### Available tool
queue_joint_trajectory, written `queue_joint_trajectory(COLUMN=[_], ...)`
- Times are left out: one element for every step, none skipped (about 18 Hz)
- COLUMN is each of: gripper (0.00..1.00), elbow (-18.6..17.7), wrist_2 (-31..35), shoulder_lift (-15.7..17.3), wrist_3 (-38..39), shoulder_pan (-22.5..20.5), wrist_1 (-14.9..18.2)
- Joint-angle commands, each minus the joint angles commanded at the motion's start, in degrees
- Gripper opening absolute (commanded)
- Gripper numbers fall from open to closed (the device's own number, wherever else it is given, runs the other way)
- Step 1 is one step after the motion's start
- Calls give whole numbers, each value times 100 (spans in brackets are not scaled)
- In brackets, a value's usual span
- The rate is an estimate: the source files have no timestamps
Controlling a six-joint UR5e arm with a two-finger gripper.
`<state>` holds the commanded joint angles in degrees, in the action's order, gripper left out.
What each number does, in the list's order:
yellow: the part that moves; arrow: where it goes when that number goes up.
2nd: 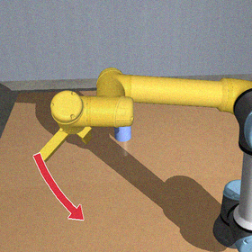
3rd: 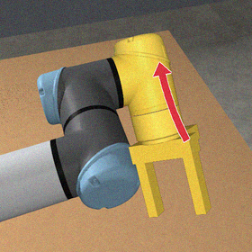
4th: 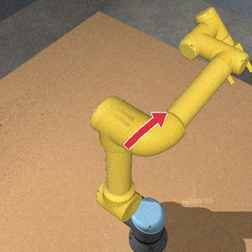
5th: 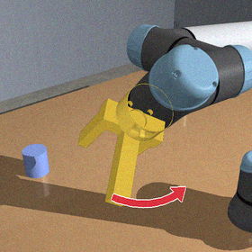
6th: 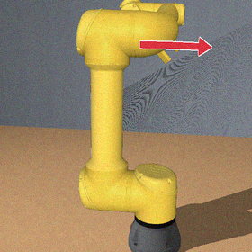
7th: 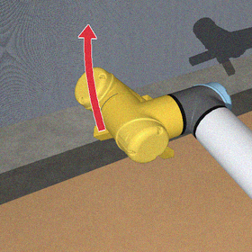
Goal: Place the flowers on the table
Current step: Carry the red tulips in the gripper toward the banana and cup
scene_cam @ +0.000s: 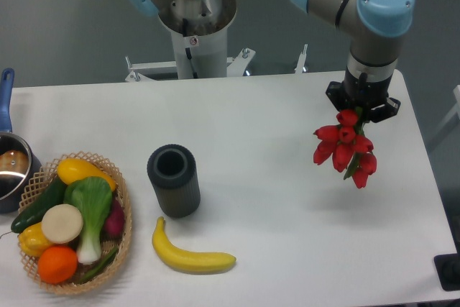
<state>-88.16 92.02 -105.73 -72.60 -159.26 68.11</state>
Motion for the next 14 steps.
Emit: queue_joint_trajectory(gripper=[4,5,5,5,6,6,6,6,6,6,6,7,8,9], elbow=[9,9,9,9,-17,-17,-43,-70,-96,-166,-193,-193,-193,-210], wrist_2=[0,-9,-44,-88,-97,-105,-97,-123,-132,-158,-263,-368,-378,-387], shoulder_lift=[0,0,9,9,17,9,0,-17,-35,-53,-88,-166,-193,-202], wrist_3=[0,0,0,0,0,9,9,0,9,9,9,26,26,9], shoulder_pan=[0,9,9,0,0,-9,0,9,26,70,131,193,211,228], wrist_1=[0,0,0,9,26,35,35,35,27,0,-9,-9,-9,0])
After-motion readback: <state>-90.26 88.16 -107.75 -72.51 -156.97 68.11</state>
